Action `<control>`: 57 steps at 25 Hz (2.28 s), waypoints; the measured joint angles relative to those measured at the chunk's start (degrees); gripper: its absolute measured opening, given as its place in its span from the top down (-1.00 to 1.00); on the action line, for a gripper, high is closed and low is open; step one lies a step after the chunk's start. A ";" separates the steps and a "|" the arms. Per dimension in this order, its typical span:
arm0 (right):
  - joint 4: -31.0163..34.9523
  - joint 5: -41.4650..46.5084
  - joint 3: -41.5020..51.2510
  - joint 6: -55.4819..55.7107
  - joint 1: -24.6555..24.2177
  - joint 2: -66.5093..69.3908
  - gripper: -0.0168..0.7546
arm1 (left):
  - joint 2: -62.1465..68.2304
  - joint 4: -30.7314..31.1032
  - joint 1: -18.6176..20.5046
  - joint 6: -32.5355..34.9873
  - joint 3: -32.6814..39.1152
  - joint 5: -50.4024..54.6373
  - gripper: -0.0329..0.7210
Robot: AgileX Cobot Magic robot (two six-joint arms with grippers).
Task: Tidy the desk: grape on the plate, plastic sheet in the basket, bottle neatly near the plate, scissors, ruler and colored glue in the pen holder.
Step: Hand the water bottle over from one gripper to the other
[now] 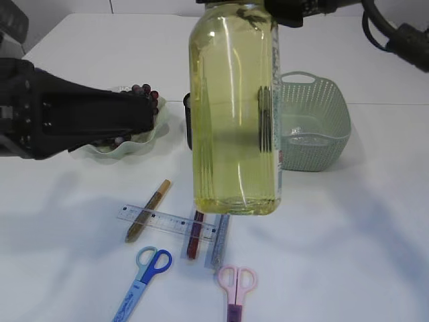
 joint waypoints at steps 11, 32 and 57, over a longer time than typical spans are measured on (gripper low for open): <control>0.13 0.12 0.00 -0.74 0.37 0.00 0.03 | 3.62 -1.56 0.00 3.42 0.00 0.34 -0.60; 0.13 0.12 0.00 -1.54 0.37 0.00 0.03 | 3.94 -2.98 -7.42 -3.67 -3.71 0.46 -0.80; -0.97 -0.45 0.00 -1.62 0.37 0.00 0.03 | 14.02 -1.81 -12.01 -0.88 -11.96 1.96 -0.67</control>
